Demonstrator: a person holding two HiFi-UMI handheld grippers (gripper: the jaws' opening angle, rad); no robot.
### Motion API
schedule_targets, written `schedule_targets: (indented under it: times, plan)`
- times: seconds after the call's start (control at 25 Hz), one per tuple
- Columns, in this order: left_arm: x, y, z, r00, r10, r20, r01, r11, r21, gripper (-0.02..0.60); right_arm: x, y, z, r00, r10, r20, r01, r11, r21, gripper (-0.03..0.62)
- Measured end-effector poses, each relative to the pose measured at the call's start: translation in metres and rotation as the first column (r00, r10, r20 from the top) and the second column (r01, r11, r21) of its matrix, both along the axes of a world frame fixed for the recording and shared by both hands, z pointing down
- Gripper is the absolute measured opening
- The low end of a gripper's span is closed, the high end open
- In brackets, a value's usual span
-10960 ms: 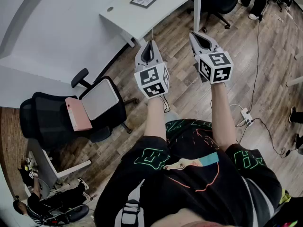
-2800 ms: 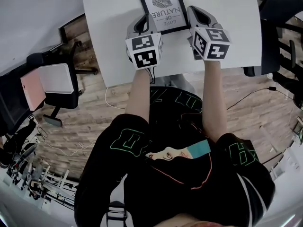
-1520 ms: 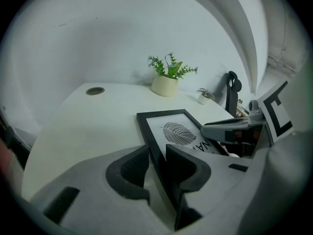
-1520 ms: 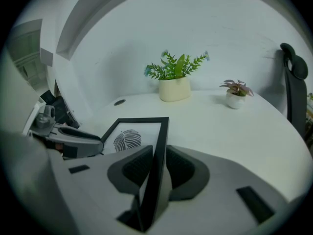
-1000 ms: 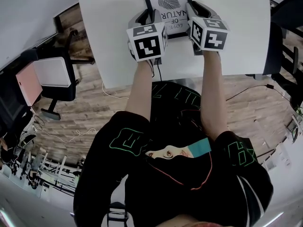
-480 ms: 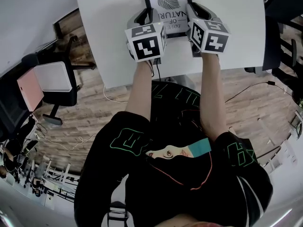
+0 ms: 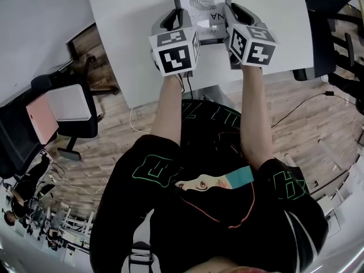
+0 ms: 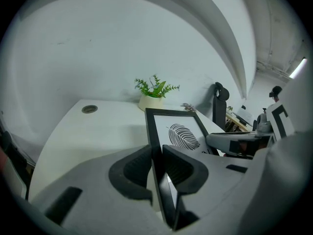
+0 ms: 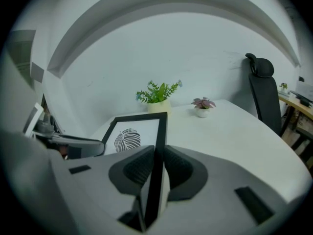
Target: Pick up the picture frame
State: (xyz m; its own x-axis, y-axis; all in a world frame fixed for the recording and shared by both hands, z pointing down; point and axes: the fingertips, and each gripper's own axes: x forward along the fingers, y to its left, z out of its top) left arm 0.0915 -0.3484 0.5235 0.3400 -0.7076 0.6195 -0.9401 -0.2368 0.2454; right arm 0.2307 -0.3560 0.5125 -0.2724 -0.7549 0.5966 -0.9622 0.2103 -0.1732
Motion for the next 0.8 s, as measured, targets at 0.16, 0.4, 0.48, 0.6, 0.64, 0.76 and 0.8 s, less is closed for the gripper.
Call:
schedule_targets:
  times: [0.16, 0.4, 0.48, 0.6, 0.64, 0.76, 0.8]
  plan:
    - [0.008, 0.001, -0.017, 1.000, 0.031, -0.001, -0.031, 0.999, 0.042, 0.074, 0.008, 0.006, -0.018, 1.000, 0.025, 0.004, -0.025, 0.999, 0.045, 0.071]
    - [0.027, 0.005, -0.045, 0.997, 0.074, 0.002, -0.074, 0.992, 0.106, 0.074, 0.027, 0.016, -0.045, 0.998, 0.065, 0.017, -0.067, 0.992, 0.109, 0.071]
    - [0.033, 0.005, -0.054, 0.996, 0.086, 0.001, -0.086, 0.988, 0.126, 0.074, 0.033, 0.018, -0.054, 0.997, 0.078, 0.023, -0.080, 0.989, 0.128, 0.071]
    - [0.042, 0.005, -0.069, 0.995, 0.104, -0.004, -0.102, 0.982, 0.158, 0.073, 0.042, 0.021, -0.067, 0.995, 0.094, 0.030, -0.098, 0.982, 0.162, 0.071]
    - [0.044, 0.005, -0.075, 0.994, 0.110, -0.003, -0.108, 0.979, 0.170, 0.072, 0.044, 0.021, -0.072, 0.995, 0.098, 0.034, -0.102, 0.980, 0.173, 0.071]
    - [0.049, 0.006, -0.090, 0.992, 0.125, -0.001, -0.122, 0.971, 0.205, 0.074, 0.049, 0.024, -0.088, 0.994, 0.106, 0.040, -0.113, 0.971, 0.209, 0.071]
    - [0.050, 0.006, -0.095, 0.992, 0.129, -0.002, -0.125, 0.968, 0.217, 0.074, 0.050, 0.025, -0.094, 0.993, 0.109, 0.041, -0.115, 0.968, 0.222, 0.071]
